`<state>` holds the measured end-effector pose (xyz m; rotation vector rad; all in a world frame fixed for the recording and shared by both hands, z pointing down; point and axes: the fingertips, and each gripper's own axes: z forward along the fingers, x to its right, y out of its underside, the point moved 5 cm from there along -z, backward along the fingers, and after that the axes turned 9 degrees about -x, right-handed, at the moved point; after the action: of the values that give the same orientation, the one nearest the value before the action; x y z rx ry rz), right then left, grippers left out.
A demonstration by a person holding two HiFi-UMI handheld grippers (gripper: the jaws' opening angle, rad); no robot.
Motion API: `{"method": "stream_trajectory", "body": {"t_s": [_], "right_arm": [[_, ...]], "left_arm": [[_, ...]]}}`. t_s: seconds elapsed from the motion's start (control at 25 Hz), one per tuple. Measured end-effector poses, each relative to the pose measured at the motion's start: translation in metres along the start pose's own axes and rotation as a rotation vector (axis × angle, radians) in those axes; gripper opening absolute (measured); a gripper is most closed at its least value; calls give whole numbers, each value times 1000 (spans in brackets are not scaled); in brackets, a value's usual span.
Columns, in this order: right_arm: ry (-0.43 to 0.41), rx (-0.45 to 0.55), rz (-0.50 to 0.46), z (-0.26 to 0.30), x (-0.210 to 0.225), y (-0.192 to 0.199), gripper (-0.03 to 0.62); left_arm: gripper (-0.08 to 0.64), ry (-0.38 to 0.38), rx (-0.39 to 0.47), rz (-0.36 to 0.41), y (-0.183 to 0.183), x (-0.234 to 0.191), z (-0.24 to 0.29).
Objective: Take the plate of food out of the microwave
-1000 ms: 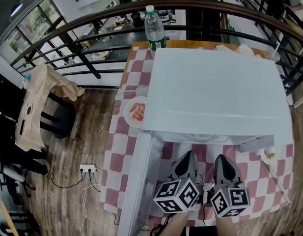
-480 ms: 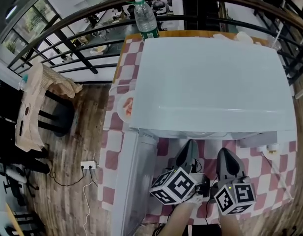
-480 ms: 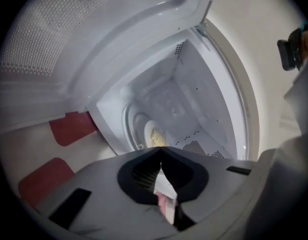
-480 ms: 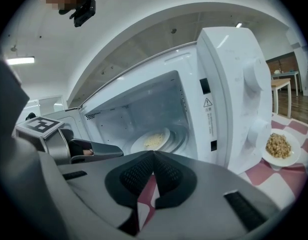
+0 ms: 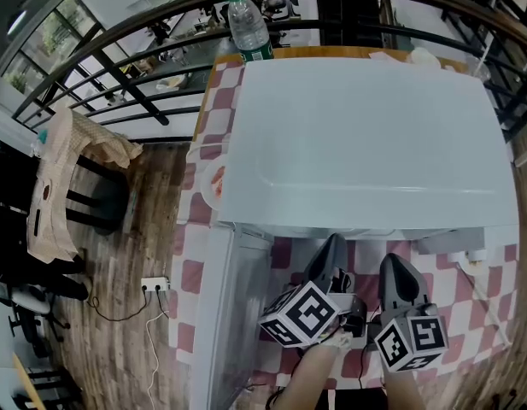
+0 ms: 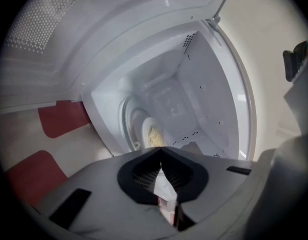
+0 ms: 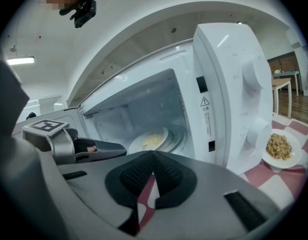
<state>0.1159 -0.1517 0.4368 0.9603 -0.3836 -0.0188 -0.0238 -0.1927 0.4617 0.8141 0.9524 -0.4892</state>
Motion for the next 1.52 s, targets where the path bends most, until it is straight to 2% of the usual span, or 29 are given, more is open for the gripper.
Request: {"method": "stream_trajectory", "body": {"t_s": [0.4,0.76,1.12,1.52], "right_arm": [[-1,-5,6,4,5,4,-6],[-8,-4,17,7,7,6,-6],[-7,-4,16,9,9,3,-6],[-13,-9,16,12,7,4,-6]], "left_arm": [[21,19,-5,-66,-1,-6,8],[39,21,-5,-81,-4,-7,12],[98,11,-21,-105,-2,-10,15],[100,-11,-23,-111,-4,-15,17]]}}
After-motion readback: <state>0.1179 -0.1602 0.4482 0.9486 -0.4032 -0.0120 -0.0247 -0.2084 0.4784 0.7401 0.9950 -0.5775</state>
